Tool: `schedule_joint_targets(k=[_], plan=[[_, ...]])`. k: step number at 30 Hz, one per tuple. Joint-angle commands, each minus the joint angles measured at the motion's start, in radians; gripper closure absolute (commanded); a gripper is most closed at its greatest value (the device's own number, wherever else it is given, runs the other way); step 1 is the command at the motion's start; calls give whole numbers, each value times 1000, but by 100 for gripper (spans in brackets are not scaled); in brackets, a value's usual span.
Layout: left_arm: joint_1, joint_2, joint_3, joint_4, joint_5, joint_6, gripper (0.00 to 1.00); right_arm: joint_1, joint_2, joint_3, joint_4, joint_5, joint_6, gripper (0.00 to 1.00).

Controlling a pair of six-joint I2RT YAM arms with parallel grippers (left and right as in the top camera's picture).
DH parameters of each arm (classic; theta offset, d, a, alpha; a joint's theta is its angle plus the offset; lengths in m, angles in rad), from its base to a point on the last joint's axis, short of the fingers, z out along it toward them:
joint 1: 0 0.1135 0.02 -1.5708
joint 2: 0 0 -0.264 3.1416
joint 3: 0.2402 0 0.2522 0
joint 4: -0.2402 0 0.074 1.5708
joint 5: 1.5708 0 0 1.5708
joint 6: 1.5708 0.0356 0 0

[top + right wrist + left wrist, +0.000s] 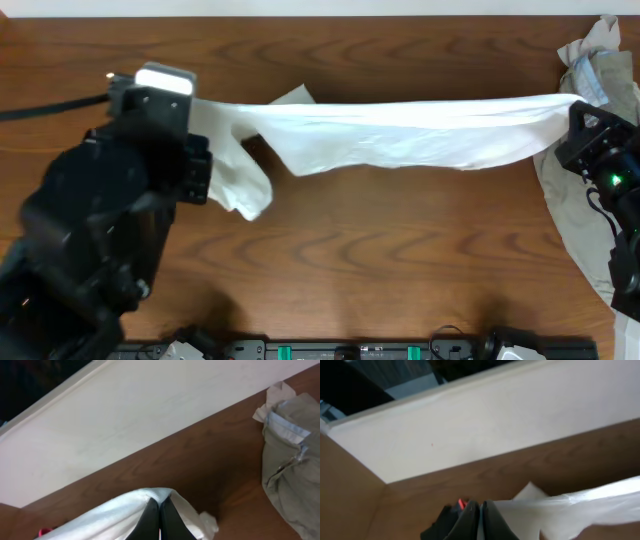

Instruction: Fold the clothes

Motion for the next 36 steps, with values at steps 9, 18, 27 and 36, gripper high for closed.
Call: schedule_joint_targets(k=[9,18,27,36], plan=[[-101,-8,190,-16,-10,2,94,-16,-2,276,-114,56,-29,98],[-128,0,233,-79,-58,-20,94,-16,4,425,-236,124,-38,97],[-128,86,233,-96,-85,-5,93,-16,100,425,-317,122,-52,99],[-128,158,233,-110,-84,-5,93,23,210,424,-436,-150,-223,94]])
